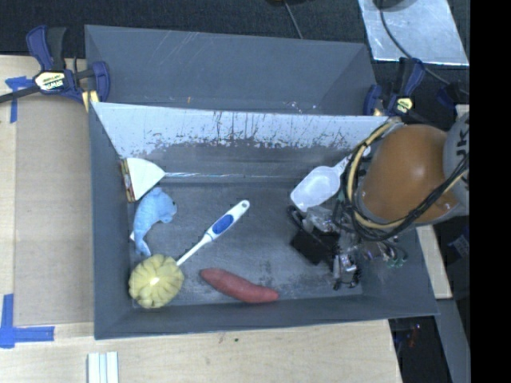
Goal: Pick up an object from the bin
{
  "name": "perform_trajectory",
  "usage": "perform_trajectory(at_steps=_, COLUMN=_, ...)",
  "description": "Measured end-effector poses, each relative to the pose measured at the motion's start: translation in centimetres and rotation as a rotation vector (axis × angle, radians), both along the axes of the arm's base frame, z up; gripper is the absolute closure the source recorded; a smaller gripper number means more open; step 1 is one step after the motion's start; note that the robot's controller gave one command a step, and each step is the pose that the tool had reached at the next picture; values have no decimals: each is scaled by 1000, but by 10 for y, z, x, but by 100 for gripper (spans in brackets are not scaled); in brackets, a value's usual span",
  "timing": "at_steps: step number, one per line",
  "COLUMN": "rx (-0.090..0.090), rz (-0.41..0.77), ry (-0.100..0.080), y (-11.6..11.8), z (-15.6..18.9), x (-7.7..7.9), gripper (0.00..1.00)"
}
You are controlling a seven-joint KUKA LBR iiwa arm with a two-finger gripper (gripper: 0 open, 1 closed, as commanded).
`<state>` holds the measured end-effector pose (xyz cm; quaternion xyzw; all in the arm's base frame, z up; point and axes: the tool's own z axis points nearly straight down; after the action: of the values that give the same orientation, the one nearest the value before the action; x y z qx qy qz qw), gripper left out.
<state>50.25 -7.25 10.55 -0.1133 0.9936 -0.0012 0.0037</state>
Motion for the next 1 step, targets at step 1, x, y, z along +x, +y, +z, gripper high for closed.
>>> perform_trajectory(at_steps=1, rx=2, rz=-86, ry=-9, y=-11, z=57, x=-18, gripper=0)
